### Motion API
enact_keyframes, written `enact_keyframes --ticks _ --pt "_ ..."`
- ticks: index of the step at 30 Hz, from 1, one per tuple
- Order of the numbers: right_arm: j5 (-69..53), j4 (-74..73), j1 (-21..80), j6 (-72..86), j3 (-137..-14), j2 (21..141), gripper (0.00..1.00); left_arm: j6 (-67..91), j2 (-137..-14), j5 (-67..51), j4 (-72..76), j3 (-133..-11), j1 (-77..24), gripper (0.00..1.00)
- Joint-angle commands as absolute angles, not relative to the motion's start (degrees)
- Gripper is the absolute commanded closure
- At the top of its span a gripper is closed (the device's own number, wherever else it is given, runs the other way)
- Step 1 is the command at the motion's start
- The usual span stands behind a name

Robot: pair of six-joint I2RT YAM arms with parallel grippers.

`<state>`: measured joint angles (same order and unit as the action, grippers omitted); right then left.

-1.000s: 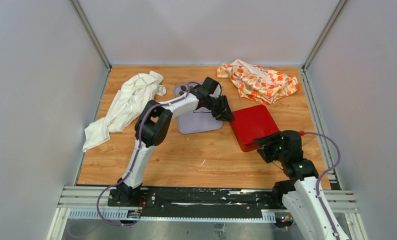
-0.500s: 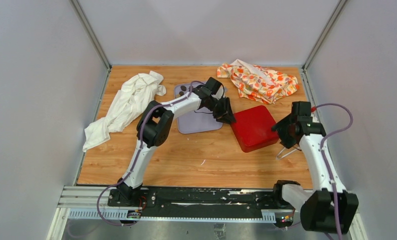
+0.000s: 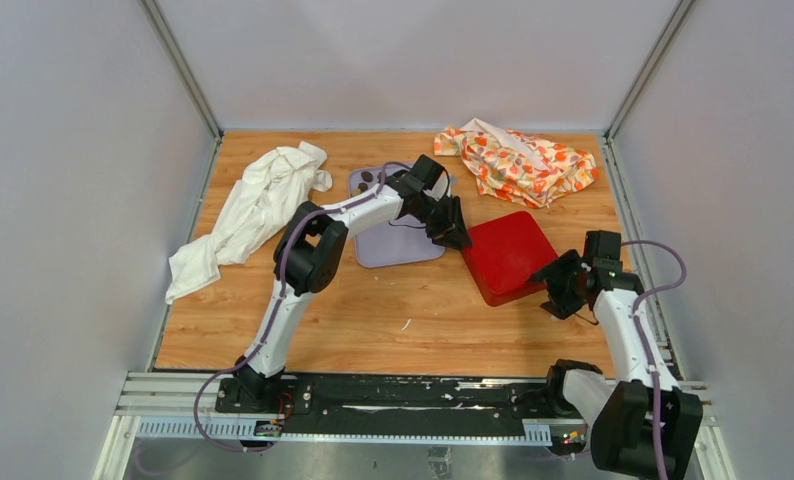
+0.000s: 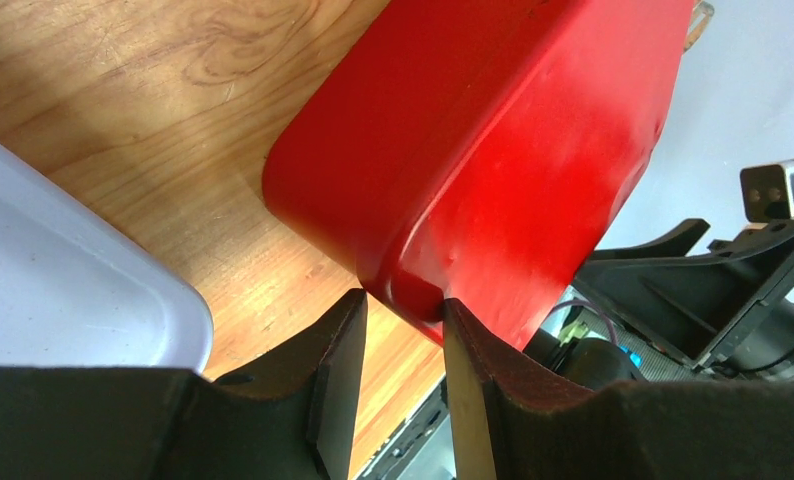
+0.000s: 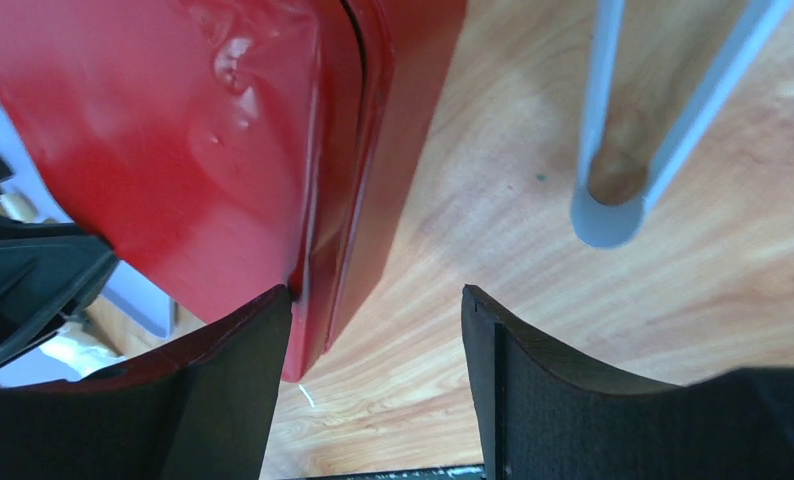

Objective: Pack the chocolate

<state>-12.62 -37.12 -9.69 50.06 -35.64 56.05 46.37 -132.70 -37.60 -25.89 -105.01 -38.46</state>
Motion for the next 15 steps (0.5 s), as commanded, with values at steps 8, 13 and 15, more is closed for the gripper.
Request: enact_keyframes --ticks 8,13,15 --pt "-22.50 -20.49 -12.48 52.43 -28.23 52.83 0.33 44.39 -134.12 -38.32 -29.54 -105.69 -39.38 0.62" --pt "-23.77 -14.69 -12.52 54.37 -25.50 53.87 0.33 44.54 -134.03 -38.15 -29.62 -105.69 -39.46 0.62" --pt "-23.99 -14.69 -12.57 54.36 -24.93 53.48 0.36 44.63 -134.12 -38.14 -29.56 -105.95 -39.53 0.62"
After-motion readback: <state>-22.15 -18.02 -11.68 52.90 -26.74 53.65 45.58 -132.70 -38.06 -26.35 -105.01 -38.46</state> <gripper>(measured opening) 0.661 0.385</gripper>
